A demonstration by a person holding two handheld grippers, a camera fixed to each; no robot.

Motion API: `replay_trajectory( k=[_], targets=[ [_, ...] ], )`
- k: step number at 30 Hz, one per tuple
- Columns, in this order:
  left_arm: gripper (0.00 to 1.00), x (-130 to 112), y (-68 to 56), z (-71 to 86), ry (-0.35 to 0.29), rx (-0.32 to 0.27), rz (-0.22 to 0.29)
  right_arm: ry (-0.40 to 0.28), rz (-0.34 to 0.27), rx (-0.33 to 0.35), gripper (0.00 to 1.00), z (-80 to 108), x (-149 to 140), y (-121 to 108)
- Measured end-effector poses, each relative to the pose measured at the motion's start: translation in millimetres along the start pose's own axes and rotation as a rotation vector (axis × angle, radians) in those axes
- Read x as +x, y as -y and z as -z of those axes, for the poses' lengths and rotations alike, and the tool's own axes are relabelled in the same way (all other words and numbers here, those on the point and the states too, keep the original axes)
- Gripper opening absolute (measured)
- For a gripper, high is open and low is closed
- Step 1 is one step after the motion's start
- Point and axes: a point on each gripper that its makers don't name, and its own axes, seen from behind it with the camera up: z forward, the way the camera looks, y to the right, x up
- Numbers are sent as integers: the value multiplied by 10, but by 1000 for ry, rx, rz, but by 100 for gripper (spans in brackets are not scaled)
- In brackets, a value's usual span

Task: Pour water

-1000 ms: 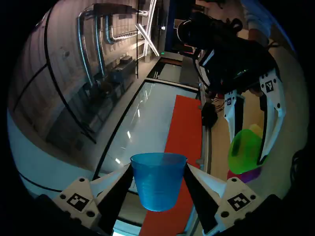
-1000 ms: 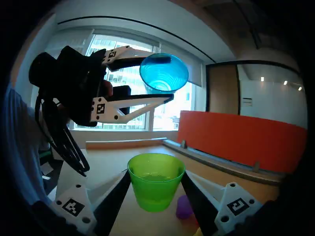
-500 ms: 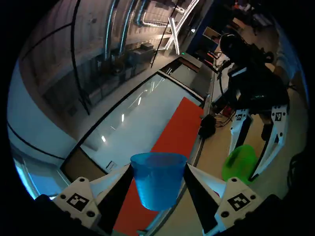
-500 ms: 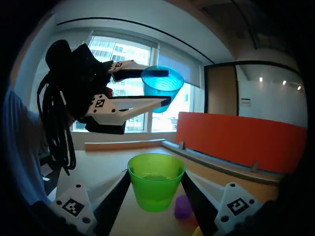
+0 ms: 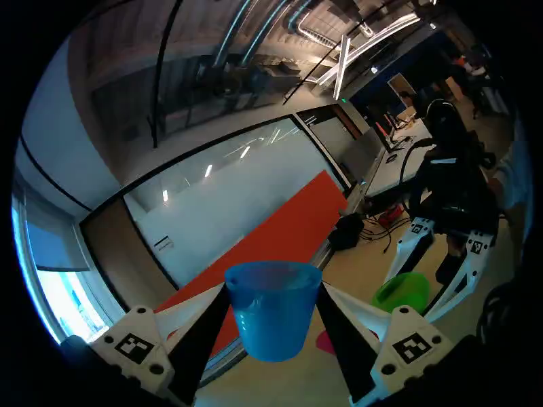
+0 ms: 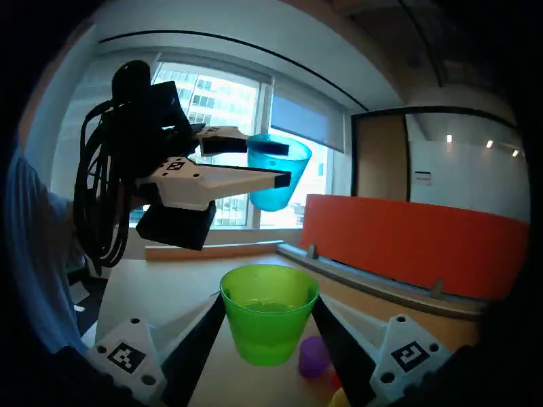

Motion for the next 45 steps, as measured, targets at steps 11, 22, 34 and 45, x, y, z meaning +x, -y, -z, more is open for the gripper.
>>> replay_trajectory(
  k=[11,22,34,45],
  targets=[
    [86,-101,64,6,3,-10,215,0,12,0,89,13,34,17],
    [87,-197,7,44,6,-68,432,1,15,2,89,25,60,27],
    [86,-343,-65,34,20,-99,519,10,14,4,89,55,65,47],
    [87,-553,-170,69,40,-111,562,29,-3,-4,89,154,37,-15]
  ],
)
